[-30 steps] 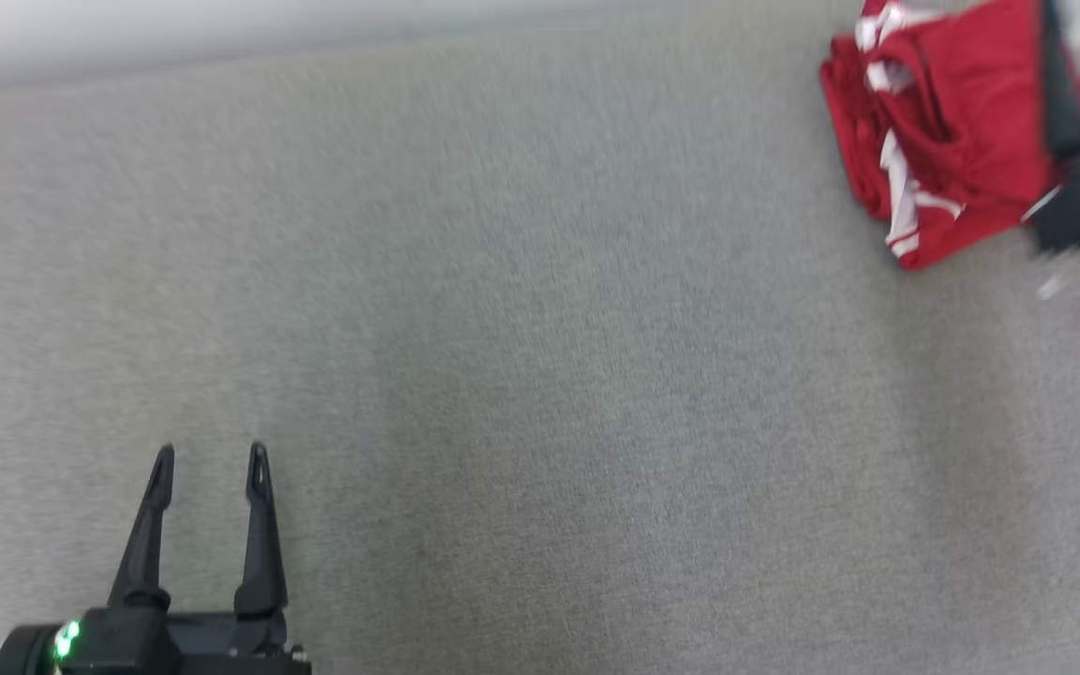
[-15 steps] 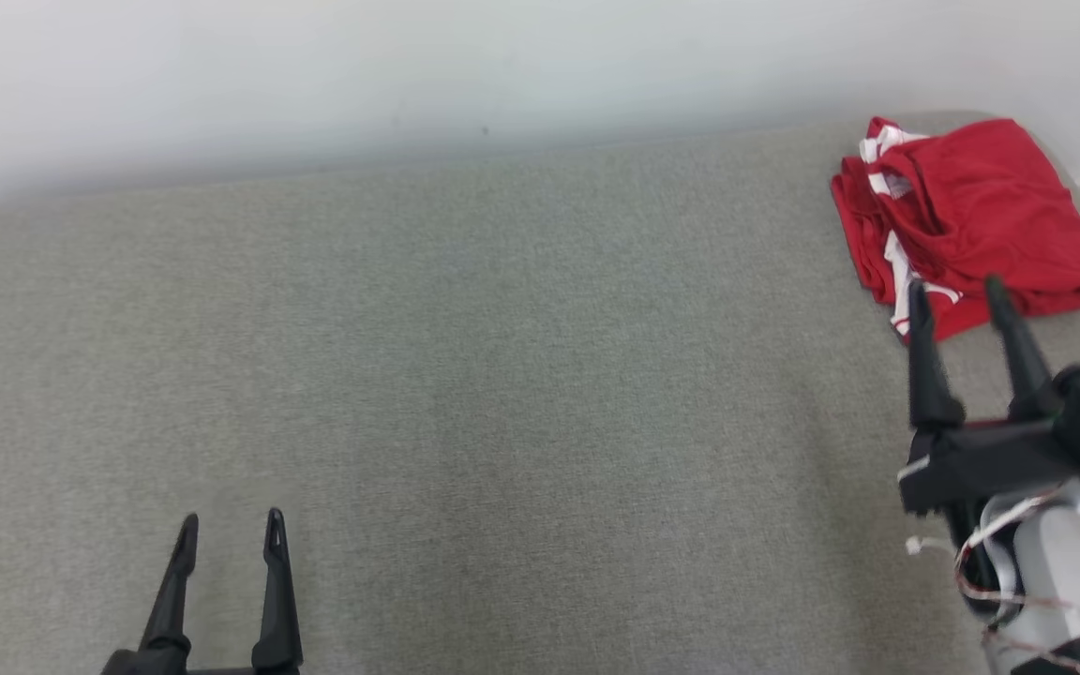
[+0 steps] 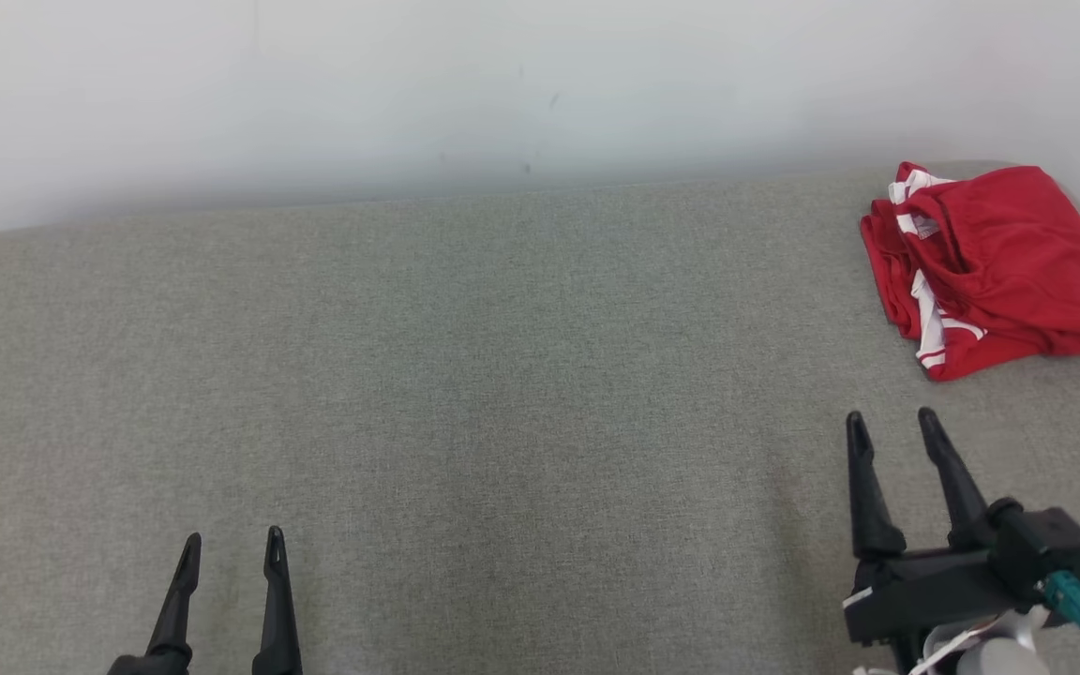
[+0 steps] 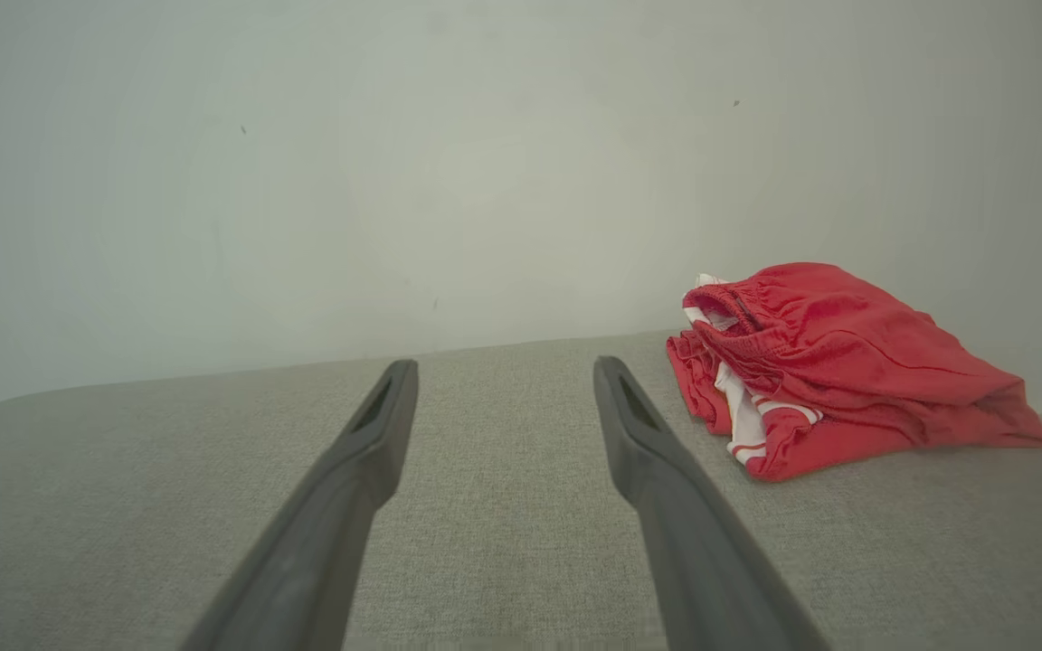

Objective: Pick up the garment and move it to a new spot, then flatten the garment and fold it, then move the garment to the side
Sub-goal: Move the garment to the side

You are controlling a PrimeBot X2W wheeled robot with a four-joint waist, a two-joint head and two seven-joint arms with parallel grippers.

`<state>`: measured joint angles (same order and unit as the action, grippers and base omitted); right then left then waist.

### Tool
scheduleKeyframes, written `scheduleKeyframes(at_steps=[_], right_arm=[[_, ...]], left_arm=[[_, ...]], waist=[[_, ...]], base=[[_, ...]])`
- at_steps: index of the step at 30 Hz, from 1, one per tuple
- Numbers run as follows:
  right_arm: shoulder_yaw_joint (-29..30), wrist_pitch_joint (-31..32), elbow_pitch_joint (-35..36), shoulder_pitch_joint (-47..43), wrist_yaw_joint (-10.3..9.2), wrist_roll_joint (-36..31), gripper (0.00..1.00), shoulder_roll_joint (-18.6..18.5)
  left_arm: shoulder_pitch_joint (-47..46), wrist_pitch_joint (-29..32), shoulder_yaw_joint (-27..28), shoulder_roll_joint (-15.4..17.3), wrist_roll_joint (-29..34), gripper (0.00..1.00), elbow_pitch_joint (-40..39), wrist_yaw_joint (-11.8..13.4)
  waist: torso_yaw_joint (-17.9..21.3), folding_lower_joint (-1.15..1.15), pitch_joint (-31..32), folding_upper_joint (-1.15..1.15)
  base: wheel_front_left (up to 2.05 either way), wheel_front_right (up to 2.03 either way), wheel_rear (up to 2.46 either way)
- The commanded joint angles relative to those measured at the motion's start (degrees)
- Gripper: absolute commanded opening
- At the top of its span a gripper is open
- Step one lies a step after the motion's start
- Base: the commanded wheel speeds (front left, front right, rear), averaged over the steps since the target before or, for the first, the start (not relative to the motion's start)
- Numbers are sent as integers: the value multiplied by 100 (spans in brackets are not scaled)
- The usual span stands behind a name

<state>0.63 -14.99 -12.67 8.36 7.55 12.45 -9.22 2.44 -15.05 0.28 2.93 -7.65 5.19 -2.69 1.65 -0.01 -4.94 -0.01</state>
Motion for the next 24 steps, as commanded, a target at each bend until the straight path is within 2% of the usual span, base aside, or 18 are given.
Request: scheduleKeyframes(at_steps=[1, 10, 24], right_arm=[[3, -20, 109, -190, -17, -39, 100, 192], [-86, -21, 342, -638, -17, -103, 100, 549], [-305, -21, 197, -893, -17, -120, 100, 640]], left_arm=[[-12, -16, 10, -6, -88, 100, 32, 19], [59, -16, 19, -7, -188, 100, 43, 112], [121, -16, -7, -6, -285, 100, 232, 73]], waist=[[-32, 1, 20, 1], [-54, 1, 97, 1], [-82, 1, 185, 1]], base=[[0, 0, 0], [0, 0, 0], [0, 0, 0]])
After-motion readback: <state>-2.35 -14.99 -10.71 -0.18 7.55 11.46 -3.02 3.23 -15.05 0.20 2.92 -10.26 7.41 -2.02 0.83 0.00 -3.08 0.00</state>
